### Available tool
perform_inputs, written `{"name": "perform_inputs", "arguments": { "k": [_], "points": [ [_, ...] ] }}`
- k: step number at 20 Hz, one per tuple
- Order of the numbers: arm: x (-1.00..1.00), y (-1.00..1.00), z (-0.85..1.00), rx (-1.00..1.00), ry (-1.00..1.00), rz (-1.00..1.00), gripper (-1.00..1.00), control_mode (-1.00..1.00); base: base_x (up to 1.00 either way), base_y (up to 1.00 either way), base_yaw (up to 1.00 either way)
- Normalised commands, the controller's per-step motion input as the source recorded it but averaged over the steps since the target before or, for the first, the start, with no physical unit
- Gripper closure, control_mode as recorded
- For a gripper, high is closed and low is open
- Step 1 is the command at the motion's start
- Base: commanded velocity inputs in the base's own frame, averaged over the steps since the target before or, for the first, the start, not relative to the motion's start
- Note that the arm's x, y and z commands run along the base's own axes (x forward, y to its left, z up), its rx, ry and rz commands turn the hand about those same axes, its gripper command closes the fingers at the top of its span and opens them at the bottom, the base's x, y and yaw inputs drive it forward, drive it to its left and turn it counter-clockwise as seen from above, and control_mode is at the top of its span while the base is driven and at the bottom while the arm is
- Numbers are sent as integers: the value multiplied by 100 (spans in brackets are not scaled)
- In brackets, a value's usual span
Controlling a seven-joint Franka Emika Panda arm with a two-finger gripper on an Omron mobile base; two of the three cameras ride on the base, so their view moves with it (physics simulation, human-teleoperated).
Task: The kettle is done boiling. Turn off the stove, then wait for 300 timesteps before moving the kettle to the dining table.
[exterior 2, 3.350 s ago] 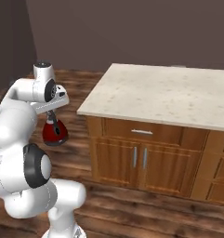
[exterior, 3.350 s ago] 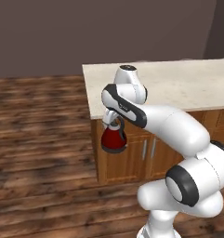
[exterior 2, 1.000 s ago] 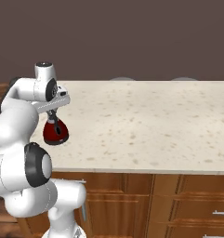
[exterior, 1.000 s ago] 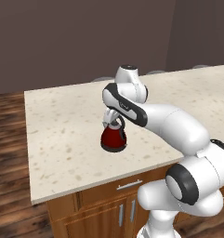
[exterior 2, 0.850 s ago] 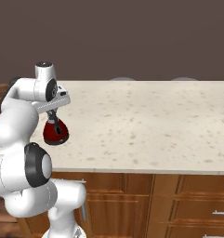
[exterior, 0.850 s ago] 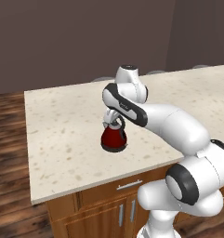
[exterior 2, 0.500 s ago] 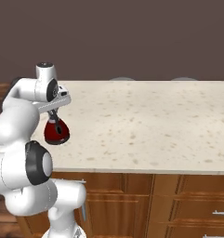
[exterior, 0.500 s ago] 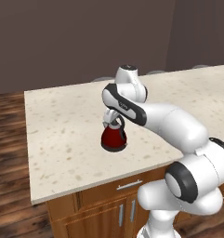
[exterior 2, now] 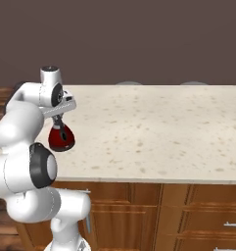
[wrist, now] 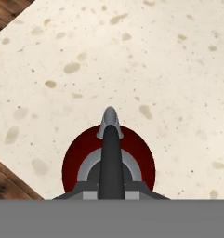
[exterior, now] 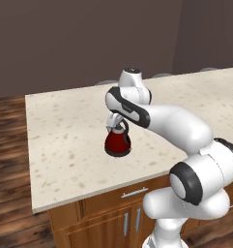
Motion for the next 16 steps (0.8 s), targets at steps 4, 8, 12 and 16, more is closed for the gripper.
{"name": "perform_inputs", "arguments": {
  "k": [4, 8, 12, 16],
  "points": [
    [9, 0, -11, 0, 0, 0, 100, -100, 0, 0, 0],
    [10, 0, -14, 0, 0, 0, 100, -100, 0, 0, 0],
    [12, 0, -14, 0, 0, 0, 100, -100, 0, 0, 0],
    [11, 0, -12, 0, 0, 0, 100, -100, 0, 0, 0]
  ]
}}
